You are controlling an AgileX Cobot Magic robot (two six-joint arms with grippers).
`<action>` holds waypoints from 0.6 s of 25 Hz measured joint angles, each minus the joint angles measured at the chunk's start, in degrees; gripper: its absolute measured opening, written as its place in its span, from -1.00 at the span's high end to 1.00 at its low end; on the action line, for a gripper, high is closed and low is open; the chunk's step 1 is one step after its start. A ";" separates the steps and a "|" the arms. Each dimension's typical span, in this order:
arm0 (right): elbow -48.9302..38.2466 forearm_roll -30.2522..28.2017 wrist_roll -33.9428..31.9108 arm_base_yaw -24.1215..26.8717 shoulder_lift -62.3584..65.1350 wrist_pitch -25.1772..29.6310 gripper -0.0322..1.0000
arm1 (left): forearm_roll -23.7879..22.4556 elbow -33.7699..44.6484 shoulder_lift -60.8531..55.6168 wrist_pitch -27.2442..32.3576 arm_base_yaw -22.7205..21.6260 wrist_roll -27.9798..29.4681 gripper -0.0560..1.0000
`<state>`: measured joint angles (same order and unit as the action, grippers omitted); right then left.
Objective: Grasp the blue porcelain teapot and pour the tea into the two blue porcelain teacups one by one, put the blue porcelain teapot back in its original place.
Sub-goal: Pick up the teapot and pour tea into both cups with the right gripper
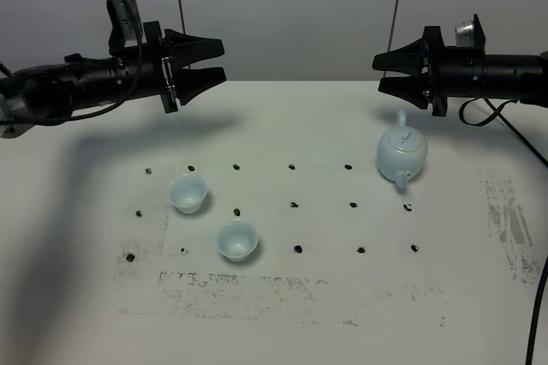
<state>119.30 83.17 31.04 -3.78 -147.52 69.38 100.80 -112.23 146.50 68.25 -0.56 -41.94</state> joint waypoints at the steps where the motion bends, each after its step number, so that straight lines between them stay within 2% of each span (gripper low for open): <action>1: 0.00 0.00 0.00 0.00 0.00 0.00 0.03 | 0.00 0.00 0.00 0.00 0.00 0.00 -0.17; 9: 0.04 0.00 0.57 0.00 0.00 0.00 0.03 | 0.00 0.00 0.00 0.00 0.00 0.00 -0.17; 13: 2.66 -0.73 4.80 0.00 -0.06 0.07 0.03 | 0.00 -0.39 0.00 0.00 0.00 -2.39 -0.17; 15: 5.72 -2.42 7.06 0.00 -0.06 0.10 0.03 | -1.96 -2.80 0.00 0.09 0.00 -4.43 -0.17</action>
<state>125.02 80.75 38.10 -3.78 -147.59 69.49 98.85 -115.02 146.50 68.33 -0.56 -46.36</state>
